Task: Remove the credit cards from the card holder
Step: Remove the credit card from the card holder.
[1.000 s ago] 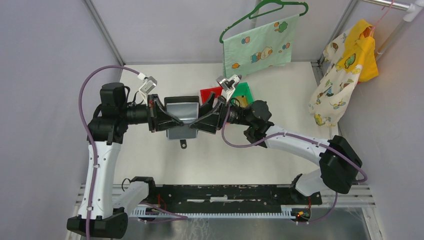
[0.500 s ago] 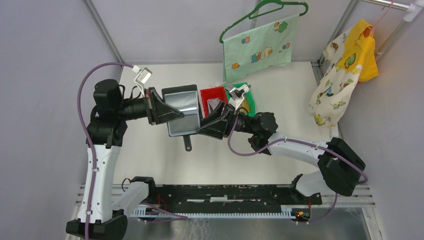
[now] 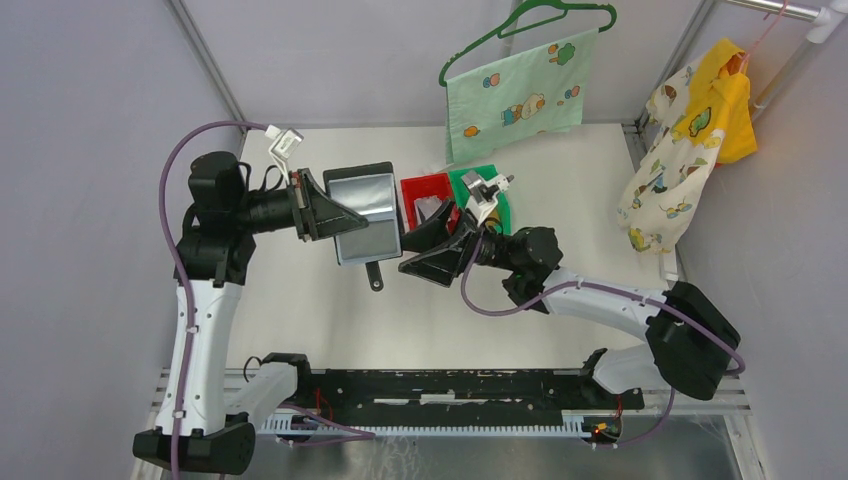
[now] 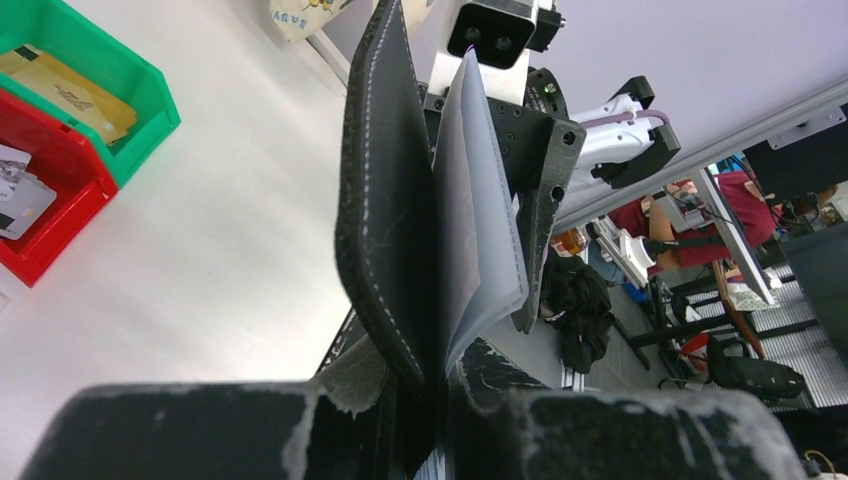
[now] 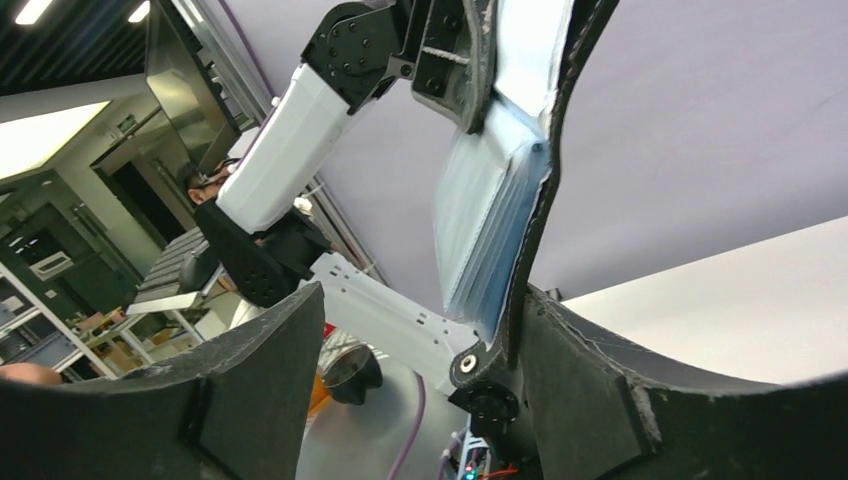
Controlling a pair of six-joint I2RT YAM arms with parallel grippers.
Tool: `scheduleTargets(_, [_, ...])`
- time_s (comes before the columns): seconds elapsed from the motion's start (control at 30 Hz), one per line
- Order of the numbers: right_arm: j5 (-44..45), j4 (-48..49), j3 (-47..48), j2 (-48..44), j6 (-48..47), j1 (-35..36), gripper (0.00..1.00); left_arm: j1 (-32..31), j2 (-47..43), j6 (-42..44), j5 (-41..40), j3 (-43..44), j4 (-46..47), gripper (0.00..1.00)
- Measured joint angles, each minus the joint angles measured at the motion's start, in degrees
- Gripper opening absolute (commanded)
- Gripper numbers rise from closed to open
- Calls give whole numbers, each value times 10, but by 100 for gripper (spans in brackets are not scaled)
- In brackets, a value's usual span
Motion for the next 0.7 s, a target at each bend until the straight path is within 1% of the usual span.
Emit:
scheduleTargets(0.13, [-6,0,31,25,-2,-12,77,1,0,-1,4,0,2,2])
scheduleTargets(0.2, [-11,-7,64,41,0,-15,75,1,-3,-1,11,0,1,2])
scheduleTargets(0.3, [-15,-18,124,66,1,-19,60,1,-10,-1,17,-1,-2,2])
scheduleTargets(0.4, [-21,-25,167,82,7,-19,41,1,-16,-1,26,-2,-3,2])
scheduleTargets(0.53, [-26,-33,194,99,17,-18,23,1,-17,-1,33,-2,-3,2])
scheduleTargets(0.63, [-27,-46,195,105,22,-18,6,1,-17,0,35,-2,-5,2])
scheduleTargets(0.67, [-28,-51,196,106,22,-18,1,1,-17,0,34,-2,-7,5])
scheduleTargets(0.7, [-28,-60,200,106,22,-18,0,2,-16,0,34,-2,-9,10])
